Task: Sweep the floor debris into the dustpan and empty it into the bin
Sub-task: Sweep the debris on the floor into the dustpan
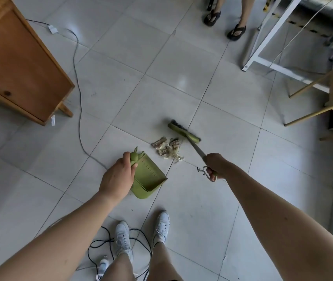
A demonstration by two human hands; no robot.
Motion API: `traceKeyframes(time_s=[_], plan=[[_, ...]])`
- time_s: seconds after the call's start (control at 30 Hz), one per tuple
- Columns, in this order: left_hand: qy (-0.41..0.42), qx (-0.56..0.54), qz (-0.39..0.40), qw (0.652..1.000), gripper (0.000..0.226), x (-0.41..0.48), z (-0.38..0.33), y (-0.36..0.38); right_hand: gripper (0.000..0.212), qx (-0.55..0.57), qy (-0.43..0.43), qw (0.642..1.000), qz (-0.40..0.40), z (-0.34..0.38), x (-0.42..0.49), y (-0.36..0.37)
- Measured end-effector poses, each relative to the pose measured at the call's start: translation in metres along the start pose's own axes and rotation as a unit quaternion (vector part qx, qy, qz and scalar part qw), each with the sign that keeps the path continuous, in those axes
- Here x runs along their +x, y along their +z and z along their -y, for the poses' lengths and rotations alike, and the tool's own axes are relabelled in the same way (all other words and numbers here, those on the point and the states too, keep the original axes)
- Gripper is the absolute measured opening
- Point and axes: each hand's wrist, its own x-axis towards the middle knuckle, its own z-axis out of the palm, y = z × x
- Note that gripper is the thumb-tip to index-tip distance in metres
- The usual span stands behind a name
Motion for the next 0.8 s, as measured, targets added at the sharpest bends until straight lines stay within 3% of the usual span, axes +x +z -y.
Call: traceKeyframes(time_s=[0.13, 0.3, 0.7, 0.8], plan=[[-0.003, -0.023, -0.003, 1.000, 0.028, 0.002, -0.006, 0.007, 0.033, 0.012, 0.023, 0.998, 0.049, -0.007, -0.001, 0.015], [-0.016, -0.048, -0.003, 0.999, 0.031, 0.001, -0.016, 0.017, 0.031, 0.015, 0.088, 0.995, 0.053, -0.012, -0.011, 0.032], [-0.035, -0.104, 0.028, 0.994, 0.028, -0.004, -0.024, 0.027, 0.020, -0.011, 0.095, 0.987, 0.127, -0.043, -0.041, 0.054], [-0.053, -0.131, 0.042, 0.989, 0.025, -0.014, -0.022, 0.028, 0.025, -0.025, 0.105, 0.984, 0.144, -0.051, -0.066, 0.060]])
